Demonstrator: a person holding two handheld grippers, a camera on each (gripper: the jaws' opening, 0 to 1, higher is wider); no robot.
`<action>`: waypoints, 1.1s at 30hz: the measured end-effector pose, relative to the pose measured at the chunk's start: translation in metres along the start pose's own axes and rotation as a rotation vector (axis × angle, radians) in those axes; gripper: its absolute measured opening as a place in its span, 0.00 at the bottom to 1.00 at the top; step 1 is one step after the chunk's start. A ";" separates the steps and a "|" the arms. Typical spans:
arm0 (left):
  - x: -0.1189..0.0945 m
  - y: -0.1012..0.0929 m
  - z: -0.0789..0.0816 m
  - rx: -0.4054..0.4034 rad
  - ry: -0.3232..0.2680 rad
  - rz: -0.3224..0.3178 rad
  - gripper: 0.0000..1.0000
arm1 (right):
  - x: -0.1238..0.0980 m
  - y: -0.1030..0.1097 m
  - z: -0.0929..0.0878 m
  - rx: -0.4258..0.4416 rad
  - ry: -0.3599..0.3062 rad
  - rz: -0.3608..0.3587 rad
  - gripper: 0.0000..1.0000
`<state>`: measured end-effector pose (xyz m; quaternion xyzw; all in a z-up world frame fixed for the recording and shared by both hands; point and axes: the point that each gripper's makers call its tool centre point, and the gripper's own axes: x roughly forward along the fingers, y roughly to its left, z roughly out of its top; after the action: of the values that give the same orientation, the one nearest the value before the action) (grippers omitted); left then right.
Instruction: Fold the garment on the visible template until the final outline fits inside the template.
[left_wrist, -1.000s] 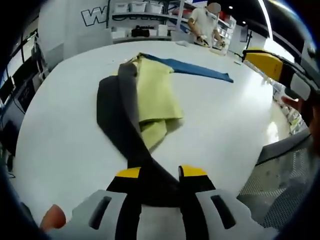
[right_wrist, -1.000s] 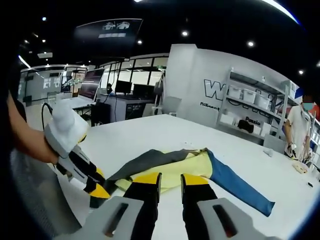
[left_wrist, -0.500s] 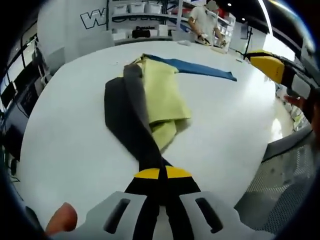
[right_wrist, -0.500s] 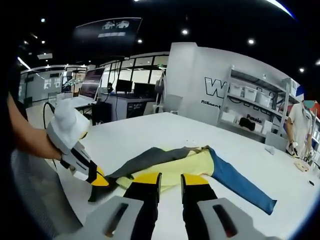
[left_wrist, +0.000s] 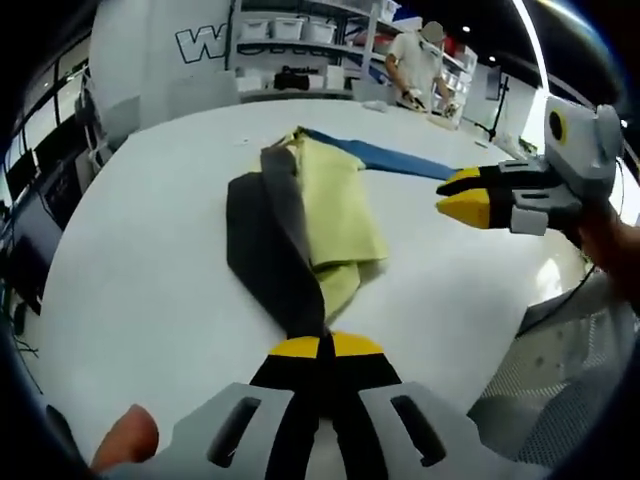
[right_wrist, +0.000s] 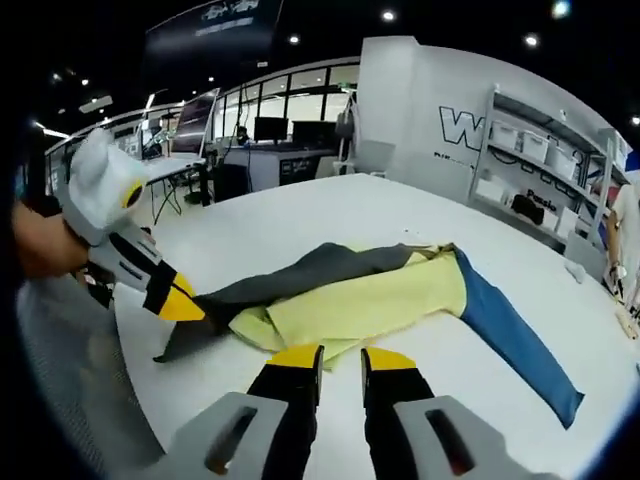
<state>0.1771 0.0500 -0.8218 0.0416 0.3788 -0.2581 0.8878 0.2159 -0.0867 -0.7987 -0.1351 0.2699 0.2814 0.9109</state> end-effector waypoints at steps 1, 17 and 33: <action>0.000 0.000 0.001 -0.003 -0.003 -0.001 0.00 | 0.002 0.000 -0.001 -0.004 0.005 0.002 0.13; -0.005 0.003 0.013 -0.046 -0.070 -0.010 0.00 | 0.053 -0.002 -0.036 -0.070 0.161 0.028 0.12; -0.005 0.007 0.016 -0.070 -0.084 -0.010 0.00 | 0.071 0.008 -0.035 -0.017 0.169 0.077 0.04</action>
<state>0.1882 0.0537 -0.8081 -0.0021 0.3501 -0.2508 0.9025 0.2458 -0.0629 -0.8683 -0.1557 0.3483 0.3062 0.8722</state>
